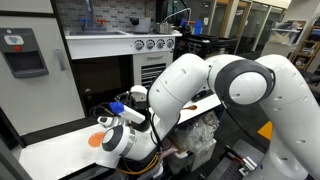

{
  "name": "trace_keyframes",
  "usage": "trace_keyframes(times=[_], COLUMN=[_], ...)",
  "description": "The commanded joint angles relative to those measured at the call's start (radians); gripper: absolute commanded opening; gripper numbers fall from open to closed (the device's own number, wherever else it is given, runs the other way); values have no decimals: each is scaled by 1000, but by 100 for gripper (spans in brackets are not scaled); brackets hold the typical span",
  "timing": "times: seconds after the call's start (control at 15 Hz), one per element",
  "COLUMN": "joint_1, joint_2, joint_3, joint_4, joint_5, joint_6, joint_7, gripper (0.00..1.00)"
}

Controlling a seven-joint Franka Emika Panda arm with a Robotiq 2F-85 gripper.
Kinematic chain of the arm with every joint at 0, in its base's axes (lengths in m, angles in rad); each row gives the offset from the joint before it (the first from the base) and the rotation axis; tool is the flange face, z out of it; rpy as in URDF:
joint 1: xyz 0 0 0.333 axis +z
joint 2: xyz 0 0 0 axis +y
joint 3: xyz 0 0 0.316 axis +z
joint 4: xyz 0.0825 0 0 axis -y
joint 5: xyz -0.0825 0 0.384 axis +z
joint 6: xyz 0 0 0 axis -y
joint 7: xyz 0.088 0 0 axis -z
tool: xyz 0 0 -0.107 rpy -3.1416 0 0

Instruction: Pour the contents from the white bowl into the black cup then put the white bowl on the shelf

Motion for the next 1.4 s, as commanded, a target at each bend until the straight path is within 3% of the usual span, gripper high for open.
trace_keyframes(times=[0.0,0.6,0.93,1.33], joint_1=[-13,-99,-113,-128], joint_2=[-5,-72,-92,-108], joint_3=[13,51,64,94], joint_4=[3,95,124,172], joint_5=[3,187,233,367], joint_6=[-28,-8,-3,18], joint_7=[-7,88,126,223], gripper=[1,1,1,1])
